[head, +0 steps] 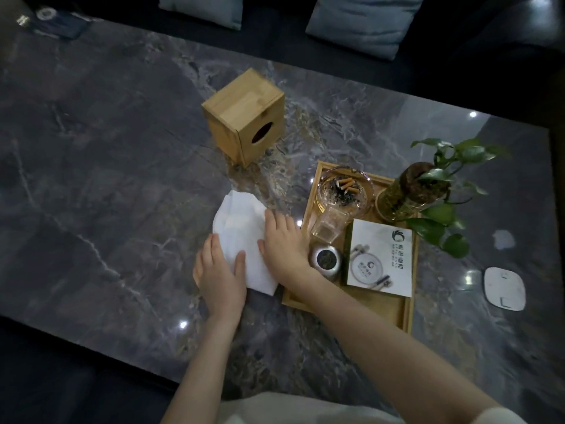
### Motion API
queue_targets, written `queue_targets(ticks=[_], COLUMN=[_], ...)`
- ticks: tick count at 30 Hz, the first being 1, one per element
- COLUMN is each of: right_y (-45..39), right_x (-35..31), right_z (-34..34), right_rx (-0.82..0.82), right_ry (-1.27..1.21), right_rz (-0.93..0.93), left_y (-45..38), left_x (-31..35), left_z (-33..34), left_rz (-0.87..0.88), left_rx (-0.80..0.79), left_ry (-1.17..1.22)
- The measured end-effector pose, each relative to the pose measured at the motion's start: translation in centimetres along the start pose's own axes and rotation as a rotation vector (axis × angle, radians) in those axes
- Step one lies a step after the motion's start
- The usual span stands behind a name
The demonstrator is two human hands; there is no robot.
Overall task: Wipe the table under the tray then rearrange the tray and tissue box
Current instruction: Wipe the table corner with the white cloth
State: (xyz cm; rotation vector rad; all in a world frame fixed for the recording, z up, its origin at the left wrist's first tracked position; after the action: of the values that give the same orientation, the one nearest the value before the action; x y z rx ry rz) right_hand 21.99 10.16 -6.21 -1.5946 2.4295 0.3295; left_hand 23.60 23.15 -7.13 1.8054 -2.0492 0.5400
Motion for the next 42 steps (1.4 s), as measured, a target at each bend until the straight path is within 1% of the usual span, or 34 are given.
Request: queue_targets(ticks=[3,5,8,11,13,15,17,20,23,25,27,29,31,33,35,36,38,42], right_y=[0.5,0.5,0.9,1.7,2.5,3.4,4.6,6.9,9.2,10.8,12.7,14.3,15.7,16.7,17.7,18.3,19.6,22.0], right_x=[-0.4,-0.9,-0.9,0.1,1.4,3.1,4.8,7.2,8.7,9.1,9.2,9.2,10.1,11.6,13.7,14.8,17.1,21.5], right_z=[-0.9,-1.9,-4.0,-6.5,-8.2,-9.7,-10.7,-10.7,-9.8,-9.0,-8.5,-8.8,-9.9,-11.3,-12.3,-12.5,-12.7,-13.1], right_rx=[-0.027,-0.054,-0.053,-0.025,0.007,0.046,0.088,0.103,0.082,0.025,-0.036,-0.047,0.025,0.129,0.240,0.278,0.295,0.339], right_ry=[-0.228,-0.342,-0.569,-0.768,-0.899,-1.043,-1.207,-1.395,-1.642,-1.807,-2.063,-2.368,-2.517,-2.546,-2.481,-2.438,-2.368,-2.269], right_rz=[0.029,-0.004,0.035,0.108,0.183,0.270,0.375,0.561,0.707,0.801,0.892,0.863,0.767,0.674,0.647,0.670,0.751,0.815], left_y=[-0.2,-0.4,-0.7,-0.4,0.0,0.5,0.9,1.9,3.3,4.6,6.0,7.6,9.4,11.1,12.5,13.1,14.1,16.4], left_x=[0.4,0.6,0.3,0.5,1.5,3.3,5.7,10.1,14.5,17.1,19.3,21.1,22.4,23.1,23.1,23.1,23.1,23.9], left_z=[-0.1,-0.1,-0.7,-1.2,-1.9,-3.0,-4.3,-6.6,-8.5,-9.0,-8.9,-8.4,-7.3,-5.8,-4.1,-3.2,-1.3,2.8], left_rz=[-0.008,-0.066,-0.256,-0.466,-0.624,-0.703,-0.660,-0.443,-0.233,-0.141,-0.055,0.011,0.025,-0.011,-0.023,-0.016,0.031,0.156], left_rx=[-0.020,-0.043,-0.082,-0.248,-0.323,-0.397,-0.482,-0.583,-0.610,-0.628,-0.634,-0.642,-0.707,-0.801,-0.842,-0.850,-0.876,-1.035], left_ry=[0.065,0.177,0.410,0.690,0.918,1.121,1.223,1.310,1.284,1.246,1.210,1.187,1.205,1.234,1.193,1.158,1.079,0.867])
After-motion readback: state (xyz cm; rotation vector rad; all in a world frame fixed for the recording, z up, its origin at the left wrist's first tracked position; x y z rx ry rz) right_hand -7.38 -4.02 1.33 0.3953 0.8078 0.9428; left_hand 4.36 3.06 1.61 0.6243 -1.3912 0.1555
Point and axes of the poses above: each hand's wrist, its own y-axis away from the middle knuckle, its own z-axis out of the palm, x = y × z, the point moved 5 cm from there along -y, towards the middle knuckle, and after that the axes turned 6 degrees about x, right-handed, at the moved point
